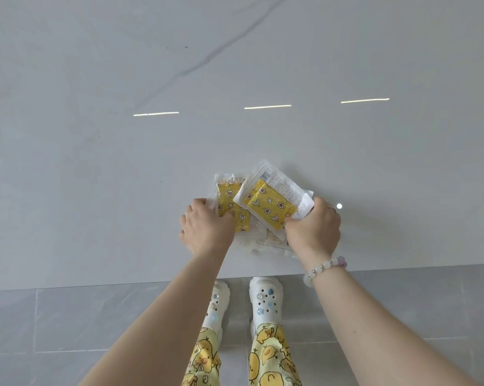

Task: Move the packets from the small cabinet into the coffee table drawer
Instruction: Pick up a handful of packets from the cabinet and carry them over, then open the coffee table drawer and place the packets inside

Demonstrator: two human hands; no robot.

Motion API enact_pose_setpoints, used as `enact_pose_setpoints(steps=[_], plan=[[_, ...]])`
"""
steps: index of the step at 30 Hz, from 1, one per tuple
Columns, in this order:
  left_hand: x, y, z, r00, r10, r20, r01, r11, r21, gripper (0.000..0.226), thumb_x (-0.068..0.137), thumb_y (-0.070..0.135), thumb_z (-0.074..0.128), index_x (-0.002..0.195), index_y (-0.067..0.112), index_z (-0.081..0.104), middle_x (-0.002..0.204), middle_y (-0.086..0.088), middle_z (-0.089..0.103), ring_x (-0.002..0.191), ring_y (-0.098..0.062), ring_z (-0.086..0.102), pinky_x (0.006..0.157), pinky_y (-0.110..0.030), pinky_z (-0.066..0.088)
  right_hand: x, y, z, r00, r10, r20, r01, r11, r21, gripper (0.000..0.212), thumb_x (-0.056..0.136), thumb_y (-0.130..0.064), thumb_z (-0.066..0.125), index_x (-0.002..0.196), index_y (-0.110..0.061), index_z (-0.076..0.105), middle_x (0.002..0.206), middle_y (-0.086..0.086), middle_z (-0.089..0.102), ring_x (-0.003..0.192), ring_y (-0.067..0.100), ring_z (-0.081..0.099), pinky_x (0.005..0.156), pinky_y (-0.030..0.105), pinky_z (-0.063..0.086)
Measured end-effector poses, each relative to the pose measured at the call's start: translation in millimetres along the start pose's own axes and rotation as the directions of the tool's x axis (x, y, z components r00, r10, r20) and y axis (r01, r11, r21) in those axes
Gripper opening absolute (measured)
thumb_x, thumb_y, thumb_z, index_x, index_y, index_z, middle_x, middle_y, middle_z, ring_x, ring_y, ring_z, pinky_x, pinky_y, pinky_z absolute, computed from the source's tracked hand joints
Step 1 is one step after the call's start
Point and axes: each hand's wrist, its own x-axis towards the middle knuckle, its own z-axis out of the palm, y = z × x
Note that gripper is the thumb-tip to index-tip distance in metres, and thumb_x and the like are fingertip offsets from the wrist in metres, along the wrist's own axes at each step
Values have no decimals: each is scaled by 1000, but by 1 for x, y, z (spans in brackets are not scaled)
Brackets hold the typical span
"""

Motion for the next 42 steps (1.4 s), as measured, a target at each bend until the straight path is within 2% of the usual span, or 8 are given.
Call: enact_pose_setpoints(steps=[3, 6, 9, 14, 18, 21, 27, 42], plan=[[-7, -6, -2, 980, 152, -128, -152, 988, 7, 49, 90, 38, 57, 130, 14, 44, 129, -1, 47, 125, -21, 37, 102, -34, 27, -14, 1, -5, 983, 32, -182, -10, 993, 121, 58, 76, -20, 73, 127, -9, 48, 127, 8, 50, 121, 28, 43, 89, 36, 37], [-27, -31, 0, 804, 548, -229, -550, 833, 63, 32, 91, 30, 50, 118, 14, 50, 116, -4, 54, 109, -20, 44, 91, -28, 29, -46, 35, -3, 887, -169, -430, 256, 954, 155, 29, 75, -13, 66, 100, -1, 56, 99, 13, 58, 95, 26, 50, 76, 35, 40], [-52, -63, 11, 699, 700, -148, -696, 713, 84, 28, 88, 31, 43, 112, 17, 46, 109, -6, 58, 101, -16, 44, 87, -23, 29, -86, 81, 10, 861, -423, -282, 435, 900, -23, 16, 75, -20, 50, 79, -6, 57, 80, 6, 56, 78, 18, 46, 65, 30, 42], [-69, -103, 8, 812, 564, -149, -570, 822, 7, 28, 86, 31, 40, 111, 19, 46, 107, -4, 56, 99, -13, 42, 86, -15, 23, -93, 98, 48, 820, -411, 399, 548, 766, -336, 44, 38, -21, 78, 80, -13, 71, 80, 2, 68, 70, 22, 66, 54, 29, 53], [-59, -123, -13, 818, 557, -144, -552, 831, 75, 37, 85, 32, 39, 108, 8, 54, 106, -9, 56, 100, -15, 41, 89, -27, 32, -74, 76, 64, 799, -250, 547, 527, 728, -438, 28, 51, -26, 78, 70, -9, 65, 70, 8, 64, 67, 27, 62, 65, 29, 47], [-40, -127, -30, 827, 544, -140, -532, 839, 116, 42, 84, 33, 38, 107, 3, 55, 107, -14, 55, 100, -19, 40, 90, -26, 28, -67, 83, 78, 808, -154, 569, 480, 732, -483, 27, 88, -28, 46, 110, -15, 55, 113, 3, 58, 109, 23, 51, 94, 32, 35], [-2, -115, -41, 841, 515, -169, -505, 857, 99, 46, 80, 32, 40, 109, -1, 54, 109, -16, 54, 104, -23, 40, 97, -28, 24, -66, 87, 98, 787, -139, 601, 522, 671, -527, 42, 94, -26, 41, 134, -13, 41, 138, 6, 44, 131, 26, 36, 111, 37, 23], [16, -97, -50, 944, 328, -21, -328, 945, 13, 33, 91, 12, 55, 123, 9, 49, 107, 2, 43, 116, -23, 37, 91, -29, 27, -109, 114, 109, 750, 83, 657, 396, 738, -546, 71, 86, -42, 56, 145, -16, 24, 150, 4, 27, 139, 25, 22, 112, 41, 26]])
